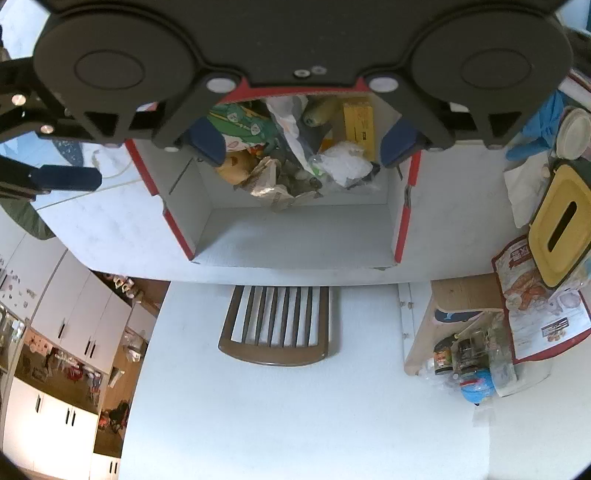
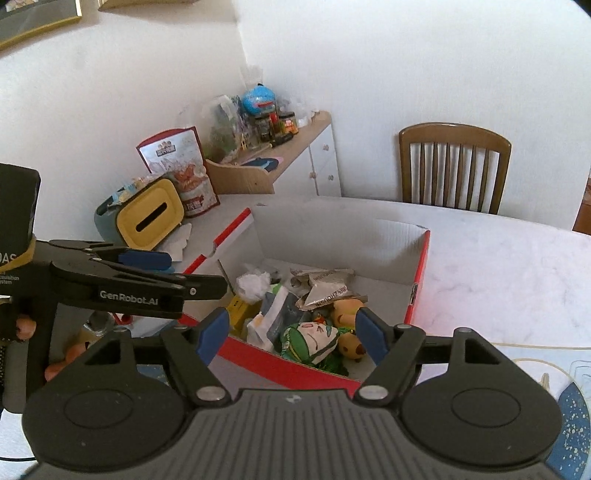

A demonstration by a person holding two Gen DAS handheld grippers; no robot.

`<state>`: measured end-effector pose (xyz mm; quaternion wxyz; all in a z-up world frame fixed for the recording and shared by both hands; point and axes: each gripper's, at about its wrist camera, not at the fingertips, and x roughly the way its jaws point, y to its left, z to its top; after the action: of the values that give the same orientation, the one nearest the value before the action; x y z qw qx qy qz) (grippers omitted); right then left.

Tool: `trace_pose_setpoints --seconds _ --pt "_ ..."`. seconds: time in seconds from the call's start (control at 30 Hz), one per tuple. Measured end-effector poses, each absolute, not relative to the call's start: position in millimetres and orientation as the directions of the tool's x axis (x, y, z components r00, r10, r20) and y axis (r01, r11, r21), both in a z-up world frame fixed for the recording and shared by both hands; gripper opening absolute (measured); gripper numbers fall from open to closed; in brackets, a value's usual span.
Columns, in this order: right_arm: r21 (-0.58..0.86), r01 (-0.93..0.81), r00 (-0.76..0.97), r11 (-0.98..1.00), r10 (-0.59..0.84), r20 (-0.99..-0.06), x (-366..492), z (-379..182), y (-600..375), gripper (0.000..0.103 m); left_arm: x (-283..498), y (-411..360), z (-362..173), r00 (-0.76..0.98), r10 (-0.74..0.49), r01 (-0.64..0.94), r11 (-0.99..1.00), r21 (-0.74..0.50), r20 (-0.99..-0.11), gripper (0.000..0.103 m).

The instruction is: Organize objects

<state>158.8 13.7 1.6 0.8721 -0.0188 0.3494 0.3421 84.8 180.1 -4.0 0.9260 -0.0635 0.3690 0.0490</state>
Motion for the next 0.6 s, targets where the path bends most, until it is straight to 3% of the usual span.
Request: trace_pose_setpoints --seconds 0.13,0.47,0.6 --pt "0.228 -0.612 0.523 0.757 0.604 -0.601 152 3 8 0.082 76 176 -2 0.737 0.058 -0.142 0.987 -0.071 -0.674 0.096" --pt "0.251 -0.602 0.533 0.758 0.616 -0.581 144 3 -1 0.086 57 166 3 0.757 0.057 -0.131 0.989 -0.067 -0.651 0.103" --pt "0.268 -0.604 0.534 0.751 0.631 -0.563 139 2 -6 0.094 51 159 5 0.764 0.070 -0.130 0.990 -0.047 -0.642 0.103"
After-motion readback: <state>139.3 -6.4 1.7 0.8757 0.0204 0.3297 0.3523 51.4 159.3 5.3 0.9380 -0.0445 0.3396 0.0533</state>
